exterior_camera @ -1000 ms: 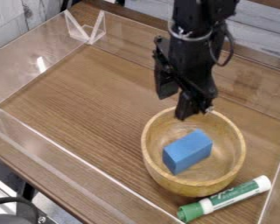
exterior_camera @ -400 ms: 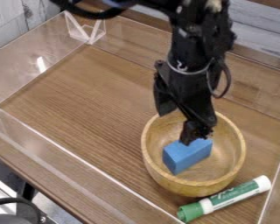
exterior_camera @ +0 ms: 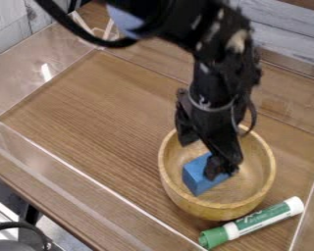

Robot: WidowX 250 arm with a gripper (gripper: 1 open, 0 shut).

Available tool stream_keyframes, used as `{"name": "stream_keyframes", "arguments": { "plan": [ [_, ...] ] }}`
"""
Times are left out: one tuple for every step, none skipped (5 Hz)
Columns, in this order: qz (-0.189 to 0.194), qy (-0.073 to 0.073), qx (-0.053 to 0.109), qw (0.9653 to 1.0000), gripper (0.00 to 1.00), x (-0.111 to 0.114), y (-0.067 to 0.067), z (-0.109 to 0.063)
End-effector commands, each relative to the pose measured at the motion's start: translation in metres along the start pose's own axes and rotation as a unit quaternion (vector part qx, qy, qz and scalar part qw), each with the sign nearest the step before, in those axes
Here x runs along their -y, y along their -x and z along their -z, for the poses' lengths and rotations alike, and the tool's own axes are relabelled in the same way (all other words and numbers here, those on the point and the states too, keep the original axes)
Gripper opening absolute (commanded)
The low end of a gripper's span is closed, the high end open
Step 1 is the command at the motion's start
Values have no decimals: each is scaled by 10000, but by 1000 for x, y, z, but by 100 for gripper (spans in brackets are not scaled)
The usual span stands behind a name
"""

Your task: Remove the blue block from inside the brown bowl and put it on the table

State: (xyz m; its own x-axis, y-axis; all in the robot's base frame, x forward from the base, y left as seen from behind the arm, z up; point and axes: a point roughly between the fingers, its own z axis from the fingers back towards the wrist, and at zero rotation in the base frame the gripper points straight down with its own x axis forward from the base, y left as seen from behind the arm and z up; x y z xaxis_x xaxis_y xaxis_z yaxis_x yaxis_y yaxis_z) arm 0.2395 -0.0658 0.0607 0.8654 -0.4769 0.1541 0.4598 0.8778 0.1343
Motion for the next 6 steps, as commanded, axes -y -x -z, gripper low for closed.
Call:
{"name": "stream_keyframes", "arguments": {
  "plan": [
    [-28,-64,238,9997,100,2,-7,6],
    [-33,-77,287,9996,100,4,-6,16],
    [-60,-91,320,9994,0,4,-6,23],
    [-76,-110,335,9993,0,4,-7,27],
    [-76,-128,326,9994,0,3,-8,28],
    [-81,-143,260,9995,0,1,-7,26]
  ]
}}
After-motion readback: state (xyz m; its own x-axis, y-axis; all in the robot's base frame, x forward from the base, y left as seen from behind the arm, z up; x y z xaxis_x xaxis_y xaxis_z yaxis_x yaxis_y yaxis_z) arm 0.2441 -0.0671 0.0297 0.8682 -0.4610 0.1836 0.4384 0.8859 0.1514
